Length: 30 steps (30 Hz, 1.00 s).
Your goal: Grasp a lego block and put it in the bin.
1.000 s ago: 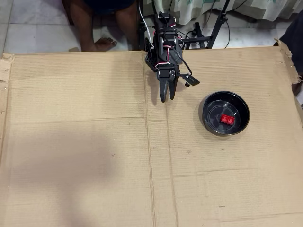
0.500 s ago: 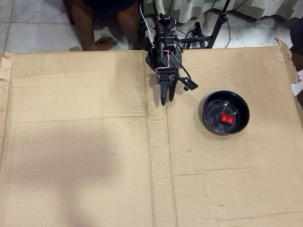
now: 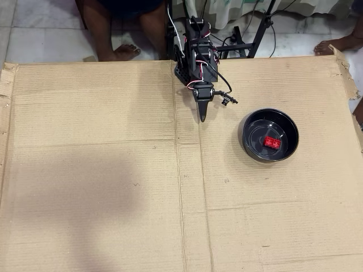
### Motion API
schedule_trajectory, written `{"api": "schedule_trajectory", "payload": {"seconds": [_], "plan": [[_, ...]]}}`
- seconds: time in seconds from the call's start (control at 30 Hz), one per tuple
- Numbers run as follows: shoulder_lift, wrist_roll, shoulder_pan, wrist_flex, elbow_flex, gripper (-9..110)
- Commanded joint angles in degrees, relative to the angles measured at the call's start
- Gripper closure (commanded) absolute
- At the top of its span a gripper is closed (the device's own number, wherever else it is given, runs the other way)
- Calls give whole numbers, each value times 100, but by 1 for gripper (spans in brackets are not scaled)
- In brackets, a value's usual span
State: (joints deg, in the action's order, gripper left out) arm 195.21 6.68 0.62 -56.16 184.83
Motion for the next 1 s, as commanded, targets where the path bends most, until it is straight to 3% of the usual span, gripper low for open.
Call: {"api": "schedule_trajectory", "payload": {"seconds": [0.0,0.27,0.97], "plan": [[97,62,18,-44,62,101],[97,501,18,9,88,100],[88,510,18,9,88,99]]}}
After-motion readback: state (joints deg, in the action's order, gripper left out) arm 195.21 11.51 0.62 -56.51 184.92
